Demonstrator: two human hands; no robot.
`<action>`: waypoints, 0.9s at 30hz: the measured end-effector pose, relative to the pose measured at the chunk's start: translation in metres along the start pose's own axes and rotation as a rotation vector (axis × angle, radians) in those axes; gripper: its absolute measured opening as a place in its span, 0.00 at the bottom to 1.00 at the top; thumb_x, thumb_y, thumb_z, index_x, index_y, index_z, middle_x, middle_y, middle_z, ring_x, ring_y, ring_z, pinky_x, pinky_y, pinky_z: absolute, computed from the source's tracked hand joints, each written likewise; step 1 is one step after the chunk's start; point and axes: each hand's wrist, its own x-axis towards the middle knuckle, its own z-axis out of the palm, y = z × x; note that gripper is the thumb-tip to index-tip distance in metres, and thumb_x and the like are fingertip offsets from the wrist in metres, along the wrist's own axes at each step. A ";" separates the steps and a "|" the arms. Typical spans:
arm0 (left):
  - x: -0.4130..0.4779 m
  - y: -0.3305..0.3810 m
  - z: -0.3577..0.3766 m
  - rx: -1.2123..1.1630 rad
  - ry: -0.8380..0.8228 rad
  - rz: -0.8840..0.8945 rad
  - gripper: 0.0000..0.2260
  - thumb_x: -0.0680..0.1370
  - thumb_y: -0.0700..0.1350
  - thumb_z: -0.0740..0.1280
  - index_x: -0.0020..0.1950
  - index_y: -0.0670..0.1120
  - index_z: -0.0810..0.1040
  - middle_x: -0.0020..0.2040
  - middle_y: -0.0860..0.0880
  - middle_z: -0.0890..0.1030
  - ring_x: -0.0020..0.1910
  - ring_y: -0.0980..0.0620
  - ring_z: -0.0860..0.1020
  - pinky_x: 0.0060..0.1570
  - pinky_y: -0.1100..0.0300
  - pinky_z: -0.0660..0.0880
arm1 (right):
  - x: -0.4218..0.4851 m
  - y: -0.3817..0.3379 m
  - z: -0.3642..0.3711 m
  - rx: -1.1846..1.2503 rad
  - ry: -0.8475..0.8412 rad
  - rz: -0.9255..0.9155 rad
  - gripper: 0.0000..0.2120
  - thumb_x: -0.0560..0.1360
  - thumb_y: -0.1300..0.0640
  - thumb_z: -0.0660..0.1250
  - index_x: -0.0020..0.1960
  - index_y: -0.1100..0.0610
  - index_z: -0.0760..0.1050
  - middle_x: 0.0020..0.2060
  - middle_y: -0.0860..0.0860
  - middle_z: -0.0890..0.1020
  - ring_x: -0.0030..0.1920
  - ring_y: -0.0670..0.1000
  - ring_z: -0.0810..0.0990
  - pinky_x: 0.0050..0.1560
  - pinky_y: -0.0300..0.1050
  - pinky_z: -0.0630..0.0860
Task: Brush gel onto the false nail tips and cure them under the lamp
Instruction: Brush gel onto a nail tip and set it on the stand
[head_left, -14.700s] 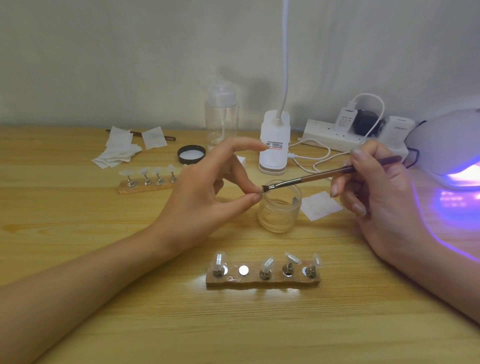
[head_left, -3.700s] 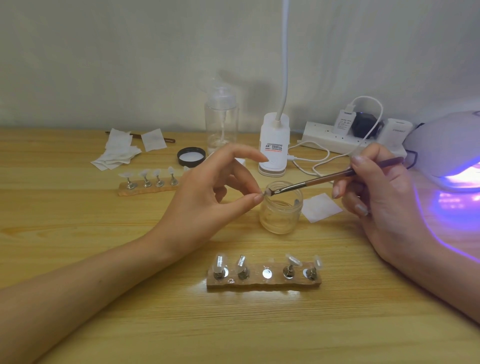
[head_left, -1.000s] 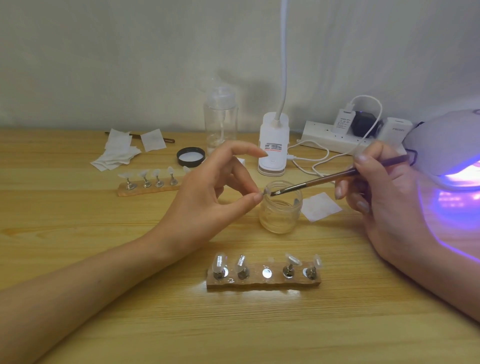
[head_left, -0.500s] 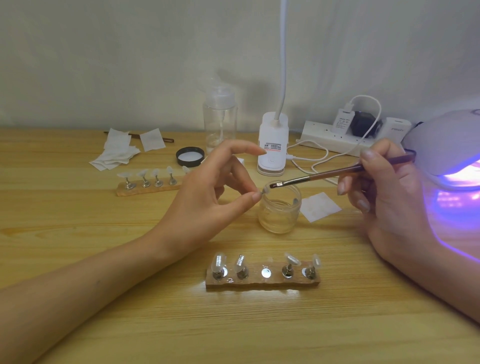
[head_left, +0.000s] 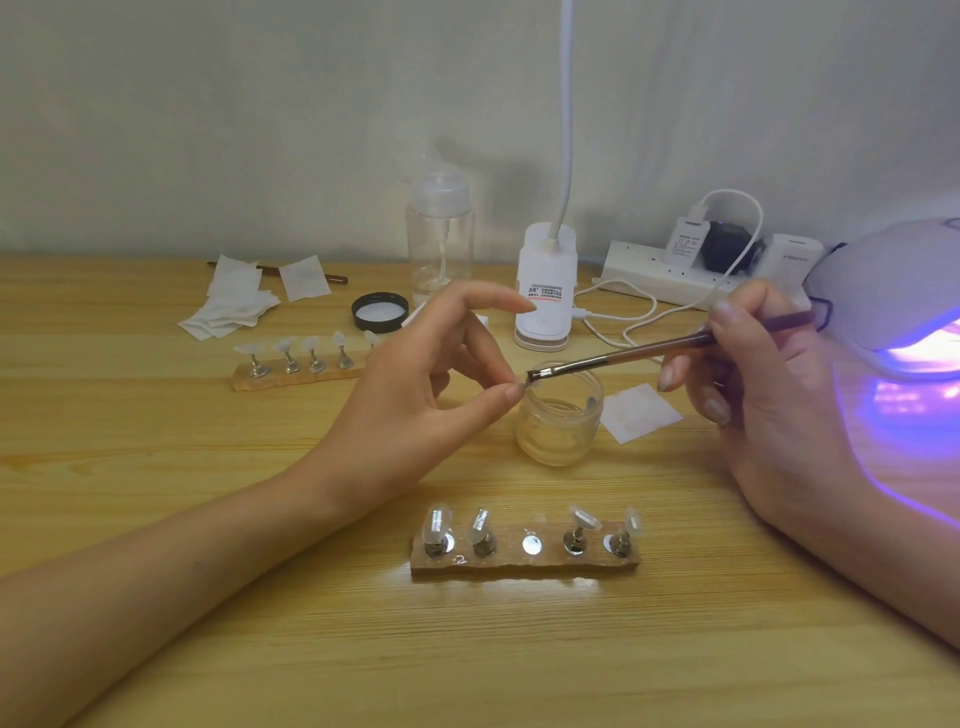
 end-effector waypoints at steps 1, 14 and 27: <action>0.000 0.000 0.000 0.000 -0.001 -0.001 0.20 0.78 0.38 0.73 0.66 0.51 0.74 0.40 0.57 0.81 0.46 0.56 0.82 0.38 0.69 0.69 | 0.000 0.001 0.001 -0.013 -0.002 0.006 0.13 0.79 0.54 0.61 0.36 0.48 0.69 0.28 0.54 0.81 0.22 0.48 0.61 0.25 0.36 0.60; 0.000 0.000 0.000 0.004 0.007 0.014 0.19 0.78 0.40 0.73 0.66 0.52 0.74 0.41 0.55 0.82 0.46 0.54 0.82 0.36 0.61 0.68 | -0.003 -0.002 0.002 0.005 0.006 -0.013 0.13 0.80 0.55 0.60 0.37 0.47 0.69 0.27 0.53 0.80 0.22 0.48 0.64 0.25 0.34 0.62; 0.000 0.000 0.000 0.022 0.017 0.033 0.21 0.78 0.40 0.73 0.68 0.52 0.73 0.42 0.54 0.83 0.46 0.53 0.82 0.36 0.48 0.68 | -0.002 -0.003 -0.001 0.026 0.012 0.029 0.12 0.80 0.55 0.59 0.38 0.49 0.67 0.27 0.52 0.79 0.22 0.47 0.65 0.24 0.34 0.62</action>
